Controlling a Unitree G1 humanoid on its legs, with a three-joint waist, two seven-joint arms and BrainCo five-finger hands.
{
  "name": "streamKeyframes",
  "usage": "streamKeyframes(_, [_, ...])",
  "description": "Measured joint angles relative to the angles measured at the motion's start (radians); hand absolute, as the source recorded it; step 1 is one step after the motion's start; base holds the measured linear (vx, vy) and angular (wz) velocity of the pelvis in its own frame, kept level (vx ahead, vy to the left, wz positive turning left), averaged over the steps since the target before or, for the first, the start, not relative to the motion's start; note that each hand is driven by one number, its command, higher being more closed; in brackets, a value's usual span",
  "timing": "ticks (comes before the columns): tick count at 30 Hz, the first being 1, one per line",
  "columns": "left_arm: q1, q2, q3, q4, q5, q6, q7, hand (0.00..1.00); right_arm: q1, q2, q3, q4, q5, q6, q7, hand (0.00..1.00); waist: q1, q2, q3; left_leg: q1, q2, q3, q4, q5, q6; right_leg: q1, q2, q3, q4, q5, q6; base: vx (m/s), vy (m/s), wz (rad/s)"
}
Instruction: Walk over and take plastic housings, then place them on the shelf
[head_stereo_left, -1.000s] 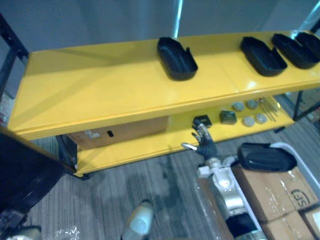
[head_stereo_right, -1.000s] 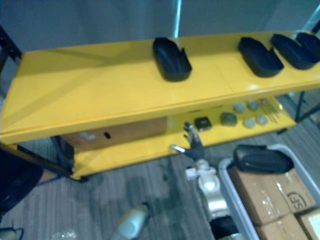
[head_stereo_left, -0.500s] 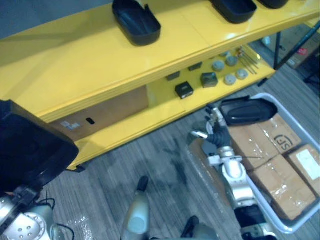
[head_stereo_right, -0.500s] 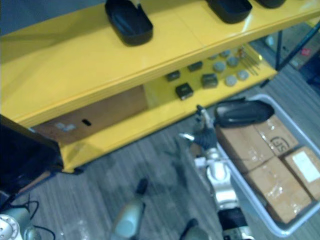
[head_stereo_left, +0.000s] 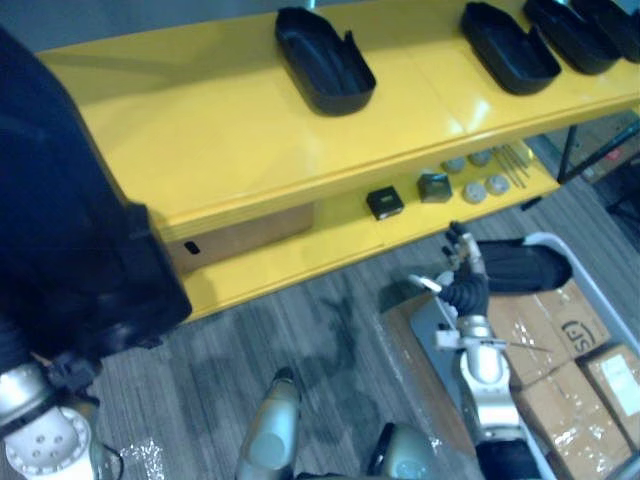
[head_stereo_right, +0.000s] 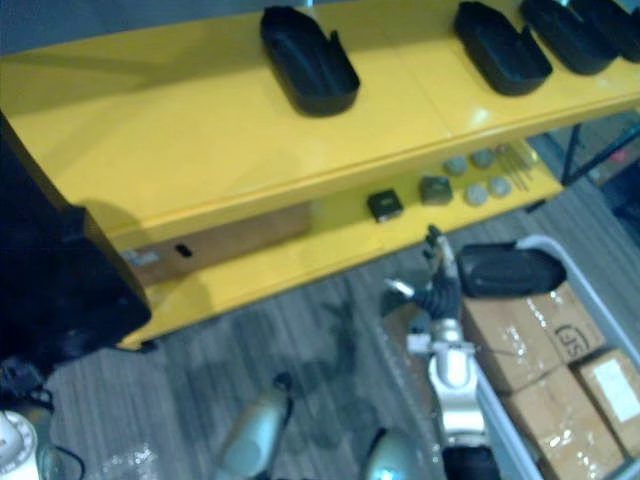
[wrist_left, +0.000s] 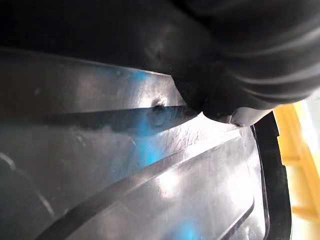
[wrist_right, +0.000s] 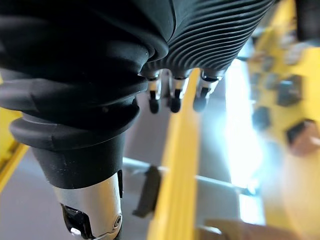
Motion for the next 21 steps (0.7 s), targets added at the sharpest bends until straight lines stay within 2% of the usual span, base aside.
streamKeyframes(1, [-0.017, 0.000, -0.014, 0.022, -0.004, 0.012, 0.002, 1.00, 0.005, -0.015, -0.022, -0.013, 0.001, 0.009, -0.005, 0.00, -0.015, 0.007, 0.002, 0.015, -0.001, -0.034, 0.009, -0.015, -0.013, -0.006, 0.023, 0.052, -0.061, 0.010, 0.017, 0.23, -0.107, 0.89])
streamKeyframes(3, [-0.025, -0.002, -0.042, 0.036, -0.018, 0.037, -0.003, 1.00, 0.032, -0.017, -0.050, -0.044, 0.009, 0.031, -0.017, 0.00, -0.028, 0.006, -0.003, 0.036, -0.007, -0.083, 0.025, -0.032, -0.042, 0.004, 0.033, 0.072, -0.085, 0.016, 0.026, 0.27, -0.222, 0.95])
streamKeyframes(4, [-0.005, -0.013, -0.058, 0.037, -0.033, 0.051, -0.019, 1.00, 0.054, -0.018, -0.071, -0.068, 0.010, 0.052, -0.018, 0.00, -0.025, -0.018, -0.017, 0.071, -0.020, -0.110, 0.017, -0.049, -0.068, 0.020, 0.031, 0.072, -0.093, 0.021, 0.021, 0.34, -0.341, 0.97])
streamKeyframes(5, [0.006, -0.013, -0.066, 0.036, -0.034, 0.053, -0.023, 1.00, 0.062, -0.019, -0.081, -0.079, 0.011, 0.054, -0.017, 0.00, -0.026, -0.031, -0.026, 0.081, -0.027, -0.111, 0.015, -0.055, -0.078, 0.036, 0.027, 0.068, -0.103, 0.030, 0.016, 0.40, -0.474, 1.03])
streamKeyframes(6, [0.026, -0.018, -0.069, 0.033, -0.031, 0.054, -0.033, 1.00, 0.066, -0.027, -0.089, -0.087, 0.016, 0.054, -0.015, 0.00, -0.029, -0.047, -0.040, 0.079, -0.032, -0.100, 0.014, -0.066, -0.095, 0.055, 0.017, 0.068, -0.111, 0.084, 0.065, 0.25, -0.430, 1.16])
streamKeyframes(7, [0.049, -0.062, -0.089, 0.032, -0.028, 0.057, -0.048, 1.00, 0.066, -0.063, -0.106, -0.089, 0.033, 0.055, -0.001, 0.00, -0.050, 0.002, -0.056, 0.060, 0.046, -0.025, 0.003, -0.079, -0.100, 0.076, 0.036, -0.008, -0.100, 0.057, 0.053, 0.24, -0.478, 1.21])
streamKeyframes(8, [0.065, -0.079, -0.103, 0.032, -0.028, 0.058, -0.057, 1.00, 0.060, -0.091, -0.120, -0.093, 0.049, 0.057, 0.010, 0.00, -0.048, 0.033, -0.075, 0.054, 0.132, 0.068, -0.040, -0.054, -0.101, 0.071, 0.050, -0.049, -0.103, 0.048, 0.035, 0.16, -0.353, 1.03])
streamKeyframes(9, [0.062, -0.081, -0.111, 0.033, -0.024, 0.060, -0.058, 1.00, 0.055, -0.103, -0.128, -0.094, 0.050, 0.059, 0.012, 0.00, -0.052, 0.047, -0.080, 0.054, 0.161, 0.110, -0.073, -0.030, -0.110, 0.072, 0.052, -0.067, -0.105, 0.046, 0.031, 0.16, -0.296, 0.82])
streamKeyframes(10, [0.048, -0.081, -0.135, 0.034, -0.012, 0.066, -0.055, 1.00, 0.051, -0.126, -0.142, -0.099, 0.050, 0.059, 0.011, 0.00, -0.059, 0.074, -0.095, 0.068, 0.195, 0.154, -0.157, 0.028, -0.149, 0.072, 0.057, -0.101, -0.109, 0.048, 0.029, 0.16, -0.207, 0.74])
streamKeyframes(11, [0.023, -0.079, -0.151, 0.034, 0.016, 0.071, -0.046, 1.00, 0.036, -0.139, -0.146, -0.101, 0.050, 0.059, 0.008, 0.00, -0.068, 0.096, -0.098, 0.101, 0.206, 0.171, -0.237, 0.089, -0.200, 0.072, 0.059, -0.116, -0.107, 0.048, 0.028, 0.15, -0.160, 0.58])
streamKeyframes(13, [-0.009, -0.078, -0.166, 0.034, 0.048, 0.082, -0.017, 1.00, 0.027, -0.133, -0.141, -0.108, 0.049, 0.059, 0.005, 0.00, -0.074, 0.099, -0.099, 0.141, 0.206, 0.199, -0.300, 0.122, -0.195, 0.073, 0.053, -0.116, -0.098, 0.048, 0.028, 0.10, -0.042, 0.06])
streamKeyframes(15, [-0.021, -0.067, -0.181, 0.034, 0.058, 0.100, 0.009, 1.00, 0.039, -0.130, -0.145, -0.137, 0.051, 0.056, 0.001, 0.00, -0.081, 0.088, -0.092, 0.166, 0.200, 0.222, -0.301, 0.122, -0.195, 0.090, 0.046, -0.104, -0.098, 0.048, 0.028, 0.08, 0.032, -0.15])
streamKeyframes(19, [-0.026, -0.010, -0.181, 0.052, 0.126, 0.170, 0.019, 1.00, 0.107, -0.091, -0.144, -0.243, 0.050, 0.032, 0.001, 0.00, -0.104, 0.053, -0.086, 0.193, 0.174, 0.276, -0.303, 0.113, -0.178, 0.108, 0.027, -0.082, -0.128, 0.052, 0.035, 0.03, 0.073, -0.16])
streamKeyframes(20, [-0.026, 0.000, -0.181, 0.060, 0.127, 0.179, 0.017, 1.00, 0.114, -0.086, -0.144, -0.251, 0.049, 0.031, 0.001, 0.00, -0.104, 0.052, -0.086, 0.197, 0.171, 0.282, -0.304, 0.111, -0.175, 0.109, 0.026, -0.073, -0.134, 0.055, 0.040, 0.01, 0.067, -0.32])
streamKeyframes(21, [-0.030, 0.025, -0.181, 0.080, 0.128, 0.209, 0.017, 1.00, 0.130, -0.083, -0.144, -0.258, 0.049, 0.030, 0.003, 0.00, -0.107, 0.052, -0.086, 0.210, 0.166, 0.305, -0.307, 0.109, -0.172, 0.119, 0.021, -0.065, -0.146, 0.059, 0.046, 0.00, 0.060, -0.31])
